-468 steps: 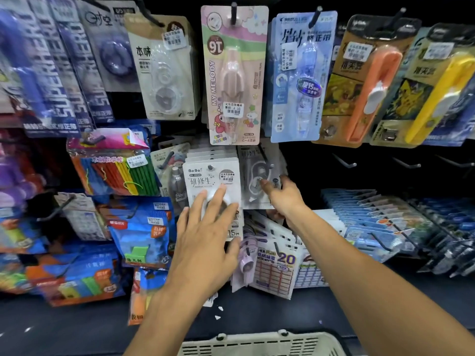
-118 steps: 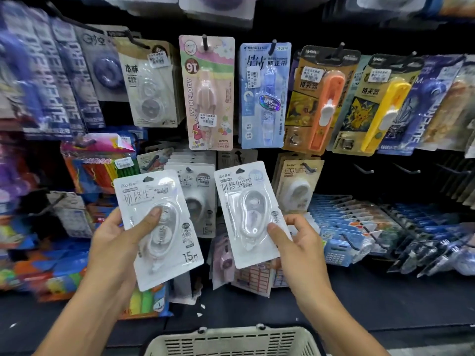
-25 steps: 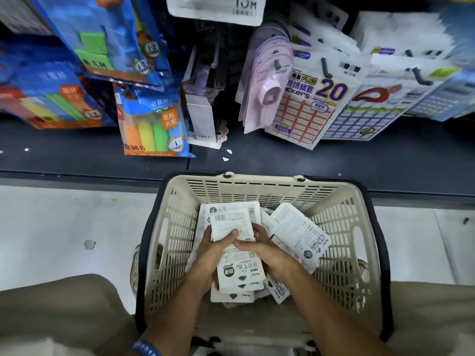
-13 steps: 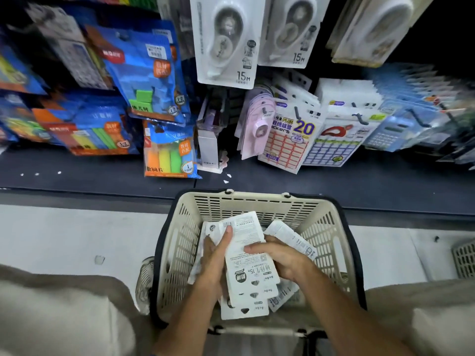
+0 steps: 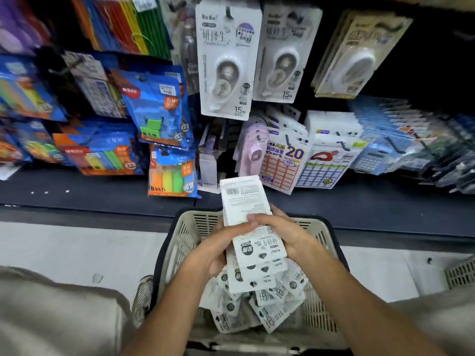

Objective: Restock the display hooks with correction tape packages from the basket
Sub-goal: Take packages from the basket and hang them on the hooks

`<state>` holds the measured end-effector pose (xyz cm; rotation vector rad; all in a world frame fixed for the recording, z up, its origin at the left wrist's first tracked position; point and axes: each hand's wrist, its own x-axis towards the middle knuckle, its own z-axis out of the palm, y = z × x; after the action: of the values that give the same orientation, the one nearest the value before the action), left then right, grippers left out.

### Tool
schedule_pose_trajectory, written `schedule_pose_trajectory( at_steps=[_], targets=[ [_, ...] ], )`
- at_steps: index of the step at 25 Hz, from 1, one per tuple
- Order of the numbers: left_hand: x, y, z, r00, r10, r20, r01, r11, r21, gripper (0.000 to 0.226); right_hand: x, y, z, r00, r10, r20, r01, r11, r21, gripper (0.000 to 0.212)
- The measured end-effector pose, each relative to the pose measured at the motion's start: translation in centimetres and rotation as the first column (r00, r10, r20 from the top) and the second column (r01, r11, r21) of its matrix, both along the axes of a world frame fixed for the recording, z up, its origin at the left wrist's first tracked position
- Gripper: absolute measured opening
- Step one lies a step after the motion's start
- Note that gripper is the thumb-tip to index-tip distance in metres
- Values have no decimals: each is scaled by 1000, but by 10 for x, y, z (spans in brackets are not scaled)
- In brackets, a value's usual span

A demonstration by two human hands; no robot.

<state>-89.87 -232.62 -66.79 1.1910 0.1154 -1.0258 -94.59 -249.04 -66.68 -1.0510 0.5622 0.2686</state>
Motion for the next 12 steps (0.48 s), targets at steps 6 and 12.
schedule_pose_trajectory(
  at_steps=[6, 12],
  targets=[
    [30, -9, 94, 839, -168, 517, 128, 985, 113, 83, 8, -41, 98, 970, 182, 162, -171, 982, -76, 70],
    [36, -2, 180, -173, -593, 787, -70, 804, 591, 112, -12, -105, 154, 927, 314, 207, -349, 924, 158, 94]
  ],
)
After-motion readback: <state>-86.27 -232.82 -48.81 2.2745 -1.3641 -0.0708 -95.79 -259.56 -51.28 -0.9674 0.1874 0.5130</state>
